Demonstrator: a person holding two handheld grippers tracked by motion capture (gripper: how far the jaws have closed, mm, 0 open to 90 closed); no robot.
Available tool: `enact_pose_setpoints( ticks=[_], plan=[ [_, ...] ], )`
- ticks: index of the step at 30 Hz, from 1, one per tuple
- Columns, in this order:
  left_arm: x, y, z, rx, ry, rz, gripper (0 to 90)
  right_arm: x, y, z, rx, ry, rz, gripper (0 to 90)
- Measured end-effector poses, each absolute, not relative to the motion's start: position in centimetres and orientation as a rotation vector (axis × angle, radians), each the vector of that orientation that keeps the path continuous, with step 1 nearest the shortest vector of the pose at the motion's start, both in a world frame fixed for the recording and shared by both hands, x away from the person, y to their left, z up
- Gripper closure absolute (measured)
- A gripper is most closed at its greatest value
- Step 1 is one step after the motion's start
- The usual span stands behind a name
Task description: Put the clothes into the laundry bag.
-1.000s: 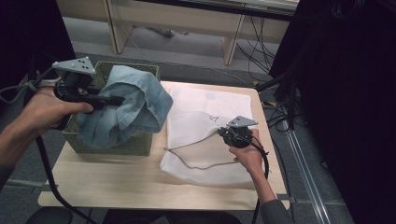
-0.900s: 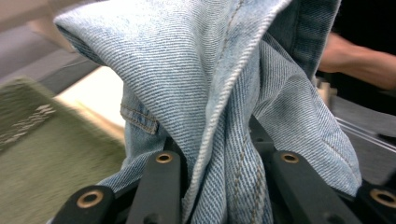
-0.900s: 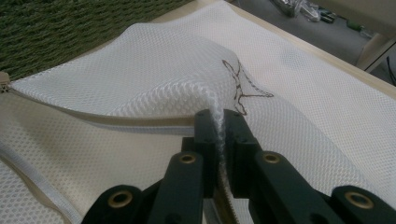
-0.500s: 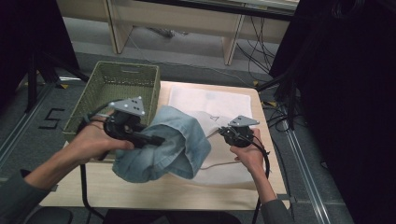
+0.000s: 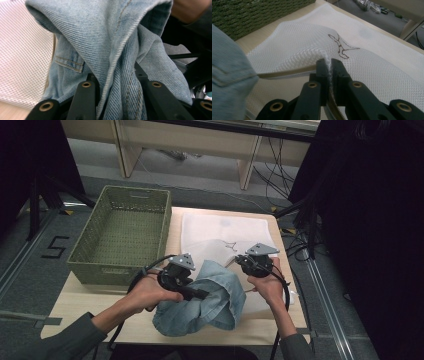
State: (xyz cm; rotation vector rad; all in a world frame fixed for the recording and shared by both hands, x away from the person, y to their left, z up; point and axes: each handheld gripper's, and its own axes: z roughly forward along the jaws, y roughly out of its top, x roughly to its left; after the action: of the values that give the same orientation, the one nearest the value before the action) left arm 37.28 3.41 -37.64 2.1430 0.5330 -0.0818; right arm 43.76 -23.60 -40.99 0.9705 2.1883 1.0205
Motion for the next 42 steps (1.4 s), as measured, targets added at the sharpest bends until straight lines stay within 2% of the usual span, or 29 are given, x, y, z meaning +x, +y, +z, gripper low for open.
enact_pose_setpoints(
  ticks=[8, 17, 20, 23, 27, 31, 34, 38, 42],
  plan=[
    [37.8, 0.7, -40.6, 2.198, 0.540, -0.023, 69.6, 43.8, -23.5, -41.1, 0.960, 2.199, 1.000, 85.7],
    [37.6, -2.2, -44.3, 2.272, 0.531, -0.036, 69.0, 43.6, -23.3, -41.1, 0.948, 2.205, 0.989, 85.8],
    [38.2, -3.1, -45.7, 2.282, 0.574, -0.026, 66.9, 43.5, -23.1, -41.0, 0.943, 2.197, 0.996, 85.8],
    [38.7, -3.6, -46.8, 2.246, 0.632, -0.078, 59.5, 43.3, -22.9, -41.0, 0.947, 2.210, 0.992, 85.8],
    [38.8, -3.1, -46.0, 2.226, 0.642, -0.125, 41.2, 43.4, -23.0, -41.2, 0.936, 2.208, 0.989, 85.8],
    [38.8, -2.0, -43.9, 2.216, 0.620, -0.066, 24.8, 43.4, -23.2, -41.2, 0.930, 2.211, 0.988, 85.8],
    [39.0, -1.2, -42.6, 2.175, 0.607, -0.095, 19.9, 43.2, -22.9, -41.2, 0.958, 2.203, 0.998, 85.8],
    [39.8, -0.1, -41.0, 2.115, 0.615, -0.063, 20.4, 43.3, -23.0, -40.9, 0.941, 2.204, 0.998, 85.8],
    [41.2, 0.4, -40.3, 2.142, 0.634, 0.128, 22.6, 43.2, -22.9, -40.8, 0.947, 2.197, 1.006, 85.8]
  ],
)
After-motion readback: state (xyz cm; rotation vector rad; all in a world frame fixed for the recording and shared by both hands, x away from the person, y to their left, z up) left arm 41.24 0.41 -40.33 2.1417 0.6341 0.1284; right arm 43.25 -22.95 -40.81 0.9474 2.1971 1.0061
